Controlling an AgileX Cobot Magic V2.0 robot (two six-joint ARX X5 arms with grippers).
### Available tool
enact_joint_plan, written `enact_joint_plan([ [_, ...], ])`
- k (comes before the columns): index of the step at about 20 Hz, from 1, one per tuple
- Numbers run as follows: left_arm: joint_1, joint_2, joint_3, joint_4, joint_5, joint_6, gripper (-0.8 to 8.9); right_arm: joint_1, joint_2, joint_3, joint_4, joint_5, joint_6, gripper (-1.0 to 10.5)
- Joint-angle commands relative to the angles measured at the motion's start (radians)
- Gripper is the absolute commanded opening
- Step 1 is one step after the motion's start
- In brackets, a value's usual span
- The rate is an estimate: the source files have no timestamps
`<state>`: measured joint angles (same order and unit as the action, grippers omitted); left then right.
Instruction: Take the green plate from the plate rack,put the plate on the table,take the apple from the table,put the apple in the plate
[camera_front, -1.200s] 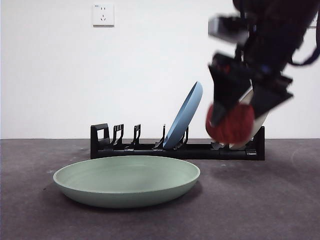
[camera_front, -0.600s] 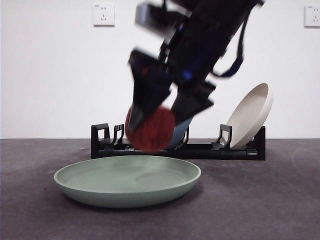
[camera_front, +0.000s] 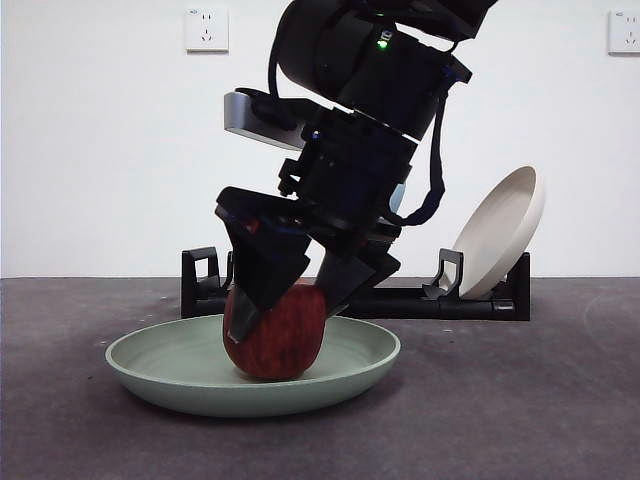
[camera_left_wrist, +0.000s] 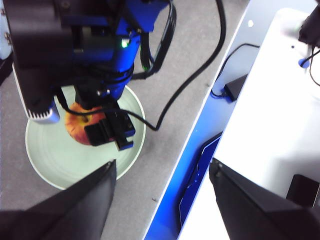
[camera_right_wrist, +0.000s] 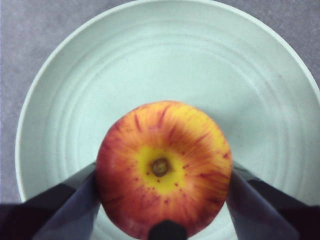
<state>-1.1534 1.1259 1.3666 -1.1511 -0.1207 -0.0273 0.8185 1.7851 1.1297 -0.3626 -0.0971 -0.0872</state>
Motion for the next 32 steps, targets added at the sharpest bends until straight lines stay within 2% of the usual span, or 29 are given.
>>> enact_joint_plan([
  [1,-0.002,0.002,-0.002,-0.002,0.0,-0.008,3.15,0.002,0.02,-0.004,-0.013,0.001,0.0,4.8],
  [2,-0.002,0.002,-0.002,-0.003,0.0,-0.007,3.15,0.002,0.019,-0.003,-0.013,0.002,0.001,5.9],
  [7,-0.002,0.002,-0.002,-0.003,0.0,-0.007,3.15,0.004,0.0,0.005,-0.013,0.0,0.008,6.0],
  [11,-0.002,0.002,-0.002,-0.003,-0.002,-0.007,3.15,0.004,-0.103,0.005,-0.045,0.0,0.012,6.0],
  [18,-0.002,0.002,-0.002,-0.003,-0.002,-0.007,3.15,0.004,-0.465,0.005,-0.429,-0.008,0.021,6.0],
  [26,-0.002,0.002,-0.002,-0.043,0.0,-0.007,3.13,0.004,-0.827,0.005,-0.801,-0.009,0.098,5.9],
  [29,-0.002,0.002,-0.002,-0.065,0.001,-0.007,2.95,0.004,-0.875,0.005,-0.851,-0.009,0.118,4.2],
  [32,-0.002,0.002,-0.002,-0.079,0.013,-0.007,0.87,0.004,-0.905,0.005,-0.867,-0.009,0.134,1.3],
])
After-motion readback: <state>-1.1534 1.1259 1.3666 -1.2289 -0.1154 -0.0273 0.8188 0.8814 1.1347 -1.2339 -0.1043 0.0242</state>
